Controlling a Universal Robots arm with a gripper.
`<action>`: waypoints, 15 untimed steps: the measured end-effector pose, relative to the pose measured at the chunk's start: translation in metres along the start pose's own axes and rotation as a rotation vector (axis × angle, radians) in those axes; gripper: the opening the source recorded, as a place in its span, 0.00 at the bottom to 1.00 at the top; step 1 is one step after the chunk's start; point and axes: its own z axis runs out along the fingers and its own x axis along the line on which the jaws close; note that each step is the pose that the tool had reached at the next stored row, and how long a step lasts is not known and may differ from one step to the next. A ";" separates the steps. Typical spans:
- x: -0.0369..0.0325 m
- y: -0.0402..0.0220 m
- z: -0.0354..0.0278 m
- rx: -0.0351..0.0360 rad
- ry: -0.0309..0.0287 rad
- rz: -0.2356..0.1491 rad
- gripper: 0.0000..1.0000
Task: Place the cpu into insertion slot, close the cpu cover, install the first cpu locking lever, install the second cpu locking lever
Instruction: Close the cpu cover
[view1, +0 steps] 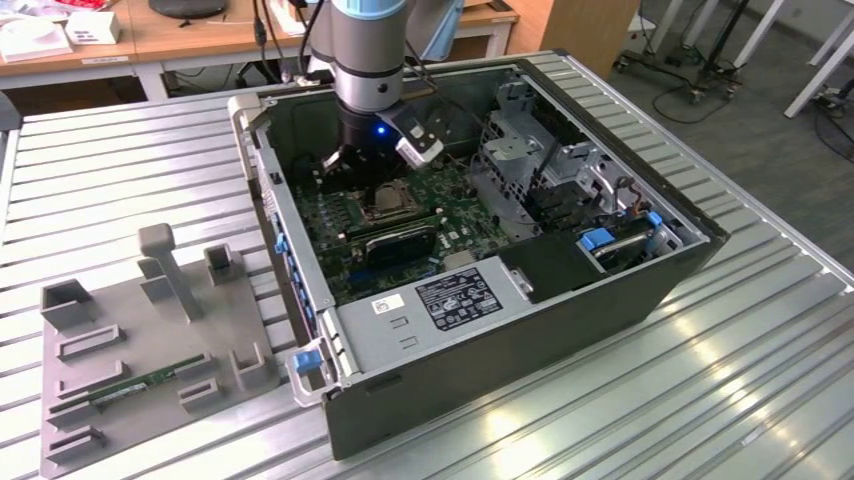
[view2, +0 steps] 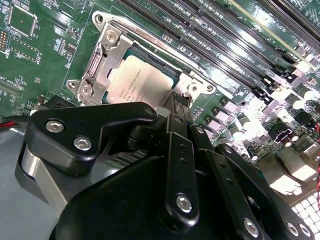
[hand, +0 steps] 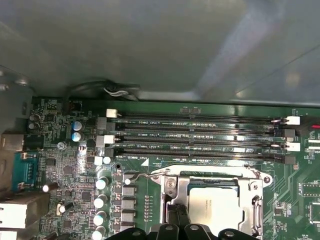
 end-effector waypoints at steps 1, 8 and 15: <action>0.0000 0.0000 0.0000 0.0001 0.0000 0.000 0.11; 0.0000 0.0000 0.0011 -0.0002 -0.0002 0.000 0.11; 0.0000 0.0000 0.0014 -0.0001 -0.0001 0.000 0.11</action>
